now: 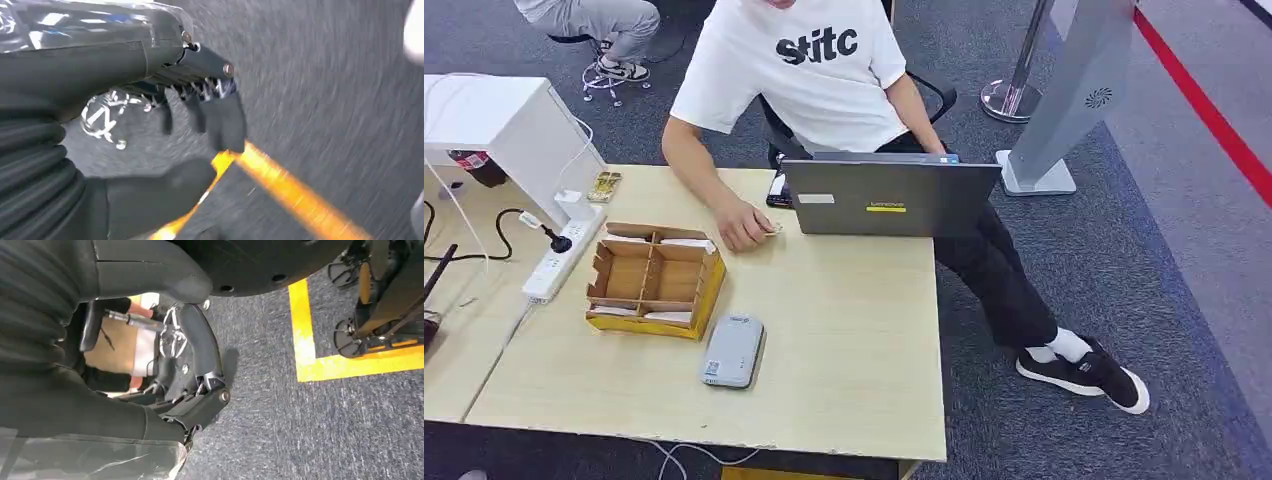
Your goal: Pass the card to the sensor for recognition and then transmit it.
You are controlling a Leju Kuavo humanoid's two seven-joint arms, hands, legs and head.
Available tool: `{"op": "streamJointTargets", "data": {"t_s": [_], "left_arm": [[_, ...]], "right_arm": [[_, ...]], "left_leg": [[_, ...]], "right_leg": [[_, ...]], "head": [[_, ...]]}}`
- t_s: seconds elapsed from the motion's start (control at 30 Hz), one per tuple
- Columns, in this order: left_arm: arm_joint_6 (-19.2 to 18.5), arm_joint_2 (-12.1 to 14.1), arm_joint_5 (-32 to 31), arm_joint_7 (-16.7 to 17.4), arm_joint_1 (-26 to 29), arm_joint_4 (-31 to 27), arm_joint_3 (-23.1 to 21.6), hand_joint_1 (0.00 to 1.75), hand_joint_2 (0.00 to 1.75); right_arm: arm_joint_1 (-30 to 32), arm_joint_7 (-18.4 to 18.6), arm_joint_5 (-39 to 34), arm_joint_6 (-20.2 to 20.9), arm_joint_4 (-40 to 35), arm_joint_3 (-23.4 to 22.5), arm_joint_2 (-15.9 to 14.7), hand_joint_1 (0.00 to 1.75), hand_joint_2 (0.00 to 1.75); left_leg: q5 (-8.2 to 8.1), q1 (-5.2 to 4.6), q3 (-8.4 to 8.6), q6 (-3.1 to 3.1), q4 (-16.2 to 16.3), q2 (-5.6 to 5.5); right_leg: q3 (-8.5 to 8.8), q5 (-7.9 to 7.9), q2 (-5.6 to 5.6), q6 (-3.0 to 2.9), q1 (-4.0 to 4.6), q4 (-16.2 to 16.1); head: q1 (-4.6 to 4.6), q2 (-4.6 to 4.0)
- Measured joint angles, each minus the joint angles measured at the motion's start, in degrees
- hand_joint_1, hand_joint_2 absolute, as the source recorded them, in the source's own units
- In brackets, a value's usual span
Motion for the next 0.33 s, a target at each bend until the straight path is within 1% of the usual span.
{"op": "streamJointTargets", "data": {"t_s": [0.07, 0.1, 0.13, 0.17, 0.2, 0.27, 0.33], "left_arm": [[-2.01, -0.39, -1.59, 0.44, -0.36, 1.42, -2.05, 1.75, 1.75], [-3.28, -0.46, -1.96, 0.57, -0.50, 1.90, -2.77, 0.44, 1.75], [-4.22, -0.46, -2.05, 0.90, -0.65, 2.40, -3.43, 0.00, 1.75], [-4.72, -0.46, -2.16, 1.00, -0.70, 2.75, -3.84, 0.00, 1.75], [-5.13, -0.46, -2.55, 1.29, -0.70, 3.04, -4.28, 0.00, 1.75], [-6.00, -0.39, -3.25, 1.48, -0.67, 3.41, -5.13, 0.00, 1.75], [-6.88, -0.11, -3.47, 1.64, -0.50, 3.41, -6.58, 0.00, 1.75]], "right_arm": [[0.00, 0.02, 1.01, 0.24, 0.00, 0.74, 0.00, 1.75, 1.75], [-0.01, -0.02, 1.24, 0.33, 0.00, 1.03, 0.00, 1.75, 1.75], [-0.02, -0.07, 1.57, 0.46, 0.00, 1.25, 0.00, 1.75, 1.75], [-0.02, -0.15, 1.62, 0.50, 0.00, 1.44, 0.00, 1.75, 1.75], [-0.02, -0.28, 1.66, 0.66, 0.00, 1.66, 0.00, 0.00, 1.75], [-0.02, -0.44, 1.70, 0.72, 0.00, 1.86, -0.02, 0.00, 1.75], [0.06, -0.53, 1.29, 0.74, -0.13, 3.11, -0.31, 0.00, 1.75]], "left_leg": [[0.00, 0.01, 0.01, 0.00, 0.00, 0.01], [0.00, 0.01, 0.01, 0.00, 0.00, 0.01], [0.00, 0.02, 0.02, 0.00, 0.00, 0.01], [0.00, 0.04, 0.02, 0.00, 0.00, 0.01], [0.00, 0.05, 0.03, 0.00, 0.00, 0.01], [0.00, 0.05, 0.02, -0.01, -0.01, 0.00], [0.00, 0.06, 0.02, -0.01, -0.01, 0.00]], "right_leg": [[0.00, 0.00, 0.01, 0.00, 0.00, 0.00], [0.01, 0.00, 0.01, 0.00, 0.00, 0.00], [0.01, 0.00, 0.01, 0.00, 0.00, 0.01], [0.00, 0.00, 0.01, 0.00, 0.00, 0.01], [0.00, 0.00, 0.01, 0.00, 0.01, 0.01], [0.00, -0.01, 0.00, -0.02, 0.01, 0.02], [0.00, -0.02, 0.00, -0.04, 0.02, 0.02]], "head": [[0.00, 0.00], [0.00, 0.02], [0.00, 0.02], [0.00, 0.02], [0.00, 0.00], [0.00, 0.02], [0.00, 0.00]]}}
